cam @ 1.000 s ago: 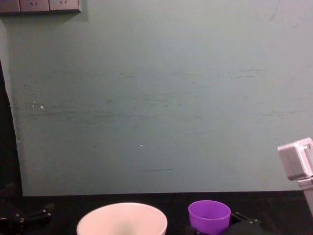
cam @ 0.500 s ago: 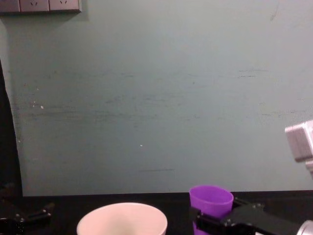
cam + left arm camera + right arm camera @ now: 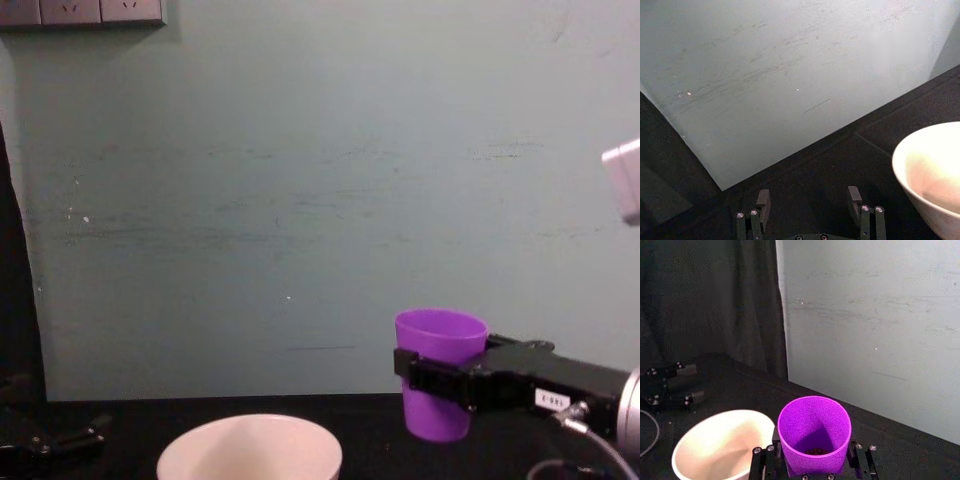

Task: Pick up the cup and pour the mung beans from the cup into the bowl.

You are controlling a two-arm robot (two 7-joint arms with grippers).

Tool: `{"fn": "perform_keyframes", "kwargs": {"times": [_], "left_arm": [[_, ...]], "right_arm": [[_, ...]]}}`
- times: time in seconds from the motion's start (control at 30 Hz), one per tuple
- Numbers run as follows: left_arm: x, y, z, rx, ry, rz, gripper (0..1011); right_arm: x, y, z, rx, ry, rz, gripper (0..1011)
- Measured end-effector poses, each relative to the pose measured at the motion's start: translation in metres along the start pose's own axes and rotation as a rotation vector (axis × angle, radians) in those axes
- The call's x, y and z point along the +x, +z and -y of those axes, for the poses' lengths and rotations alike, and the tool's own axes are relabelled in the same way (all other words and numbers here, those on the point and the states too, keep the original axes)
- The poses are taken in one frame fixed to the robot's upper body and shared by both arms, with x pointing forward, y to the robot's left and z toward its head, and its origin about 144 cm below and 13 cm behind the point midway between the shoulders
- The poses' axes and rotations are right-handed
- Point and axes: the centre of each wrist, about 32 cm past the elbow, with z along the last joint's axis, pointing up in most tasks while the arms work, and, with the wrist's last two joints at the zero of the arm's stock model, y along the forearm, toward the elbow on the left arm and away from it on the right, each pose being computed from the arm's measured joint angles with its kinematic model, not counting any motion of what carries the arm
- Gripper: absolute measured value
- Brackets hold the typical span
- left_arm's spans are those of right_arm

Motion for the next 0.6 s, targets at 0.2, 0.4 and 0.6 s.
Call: {"fn": "perform_keyframes", "kwargs": {"times": [0.2, 0.4, 0.6], "left_arm": [[0.000, 0.000, 0.000, 0.000, 0.000, 0.000, 1012], [0.000, 0.000, 0.000, 0.000, 0.000, 0.000, 1011], [0.000, 0.000, 0.000, 0.000, 0.000, 0.000, 1011]], "right_arm": [[0.001, 0.017, 0.001, 0.003, 0.000, -0.009, 723], [0.002, 0.021, 0.001, 0.005, 0.000, -0.009, 723], [0.002, 0.019, 0.000, 0.004, 0.000, -0.010, 723]]}}
